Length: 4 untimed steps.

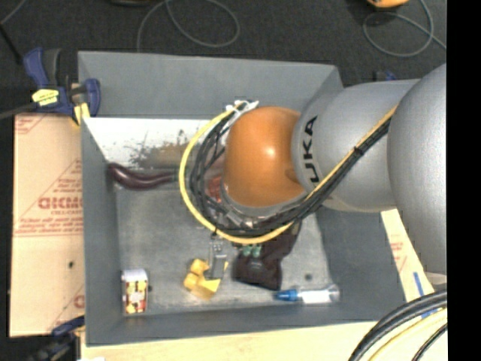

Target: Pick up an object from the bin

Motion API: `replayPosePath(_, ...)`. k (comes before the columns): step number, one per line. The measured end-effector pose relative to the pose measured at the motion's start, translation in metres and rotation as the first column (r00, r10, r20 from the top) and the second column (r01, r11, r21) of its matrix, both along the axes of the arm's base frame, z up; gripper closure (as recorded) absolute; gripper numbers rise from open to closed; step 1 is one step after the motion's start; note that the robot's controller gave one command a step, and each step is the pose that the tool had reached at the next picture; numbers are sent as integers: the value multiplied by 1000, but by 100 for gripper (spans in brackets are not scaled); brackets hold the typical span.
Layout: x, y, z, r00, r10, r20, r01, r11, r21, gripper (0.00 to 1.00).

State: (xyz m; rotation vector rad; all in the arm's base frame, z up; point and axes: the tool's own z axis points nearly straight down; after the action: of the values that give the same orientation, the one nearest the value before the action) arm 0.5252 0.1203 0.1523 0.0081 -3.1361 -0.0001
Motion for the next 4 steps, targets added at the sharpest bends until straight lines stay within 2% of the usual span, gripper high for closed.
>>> replayPosePath(1, 2, -1, 4, 1000, -3, 8, 3, 1000, 1, 0)
replayPosePath(2, -10, -15, -13, 998, 61, 15, -61, 998, 3, 0)
replayPosePath(3, -24, -41, -41, 995, 99, -1, -99, 995, -1, 0)
replayPosePath(4, -29, -53, -48, 989, -149, 6, 149, 989, 3, 0)
